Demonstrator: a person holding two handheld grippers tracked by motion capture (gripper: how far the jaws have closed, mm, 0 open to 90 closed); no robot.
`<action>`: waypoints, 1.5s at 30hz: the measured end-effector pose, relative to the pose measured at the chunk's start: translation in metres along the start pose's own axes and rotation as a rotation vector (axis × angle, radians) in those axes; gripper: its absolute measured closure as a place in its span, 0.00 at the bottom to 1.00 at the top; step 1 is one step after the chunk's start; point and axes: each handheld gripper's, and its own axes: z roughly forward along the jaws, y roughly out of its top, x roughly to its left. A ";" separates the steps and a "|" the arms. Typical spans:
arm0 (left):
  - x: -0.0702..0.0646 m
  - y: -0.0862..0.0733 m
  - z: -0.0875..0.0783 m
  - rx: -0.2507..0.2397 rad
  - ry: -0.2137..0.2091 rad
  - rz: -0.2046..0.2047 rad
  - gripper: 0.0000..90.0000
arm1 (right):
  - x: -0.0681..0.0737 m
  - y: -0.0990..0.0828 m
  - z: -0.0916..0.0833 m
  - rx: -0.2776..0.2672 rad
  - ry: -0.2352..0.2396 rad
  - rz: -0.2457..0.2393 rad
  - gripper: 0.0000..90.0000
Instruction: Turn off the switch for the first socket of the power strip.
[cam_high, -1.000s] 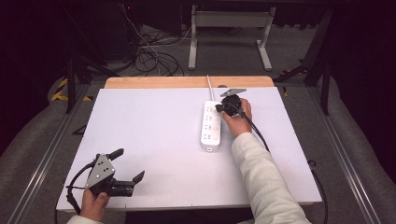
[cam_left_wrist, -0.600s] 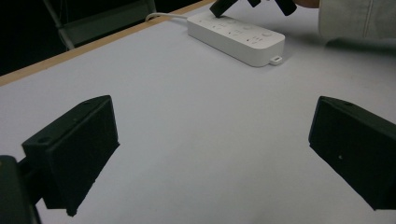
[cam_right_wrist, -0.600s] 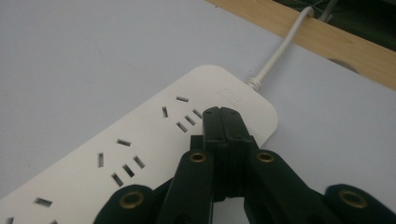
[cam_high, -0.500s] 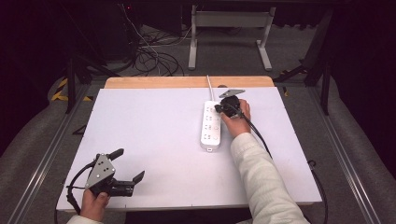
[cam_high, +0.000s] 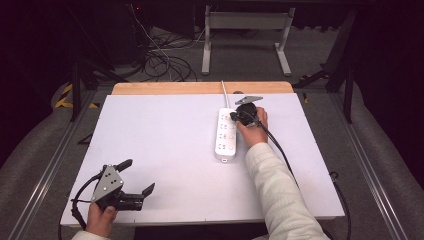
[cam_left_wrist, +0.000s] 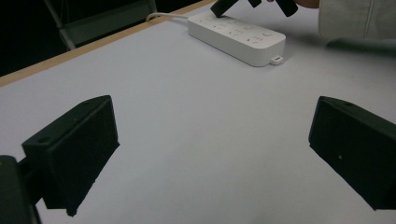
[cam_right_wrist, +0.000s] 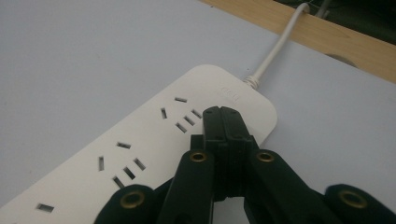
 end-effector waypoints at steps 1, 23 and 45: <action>0.000 0.000 0.000 0.000 0.000 0.002 0.02 | 0.000 0.000 0.000 0.000 -0.001 0.000 1.00; 0.002 0.000 0.001 0.001 -0.001 -0.006 0.02 | 0.012 0.020 -0.026 -0.074 -0.015 -0.020 1.00; 0.002 0.001 0.003 -0.001 -0.009 -0.006 0.02 | 0.006 0.029 -0.061 -0.122 0.014 -0.019 1.00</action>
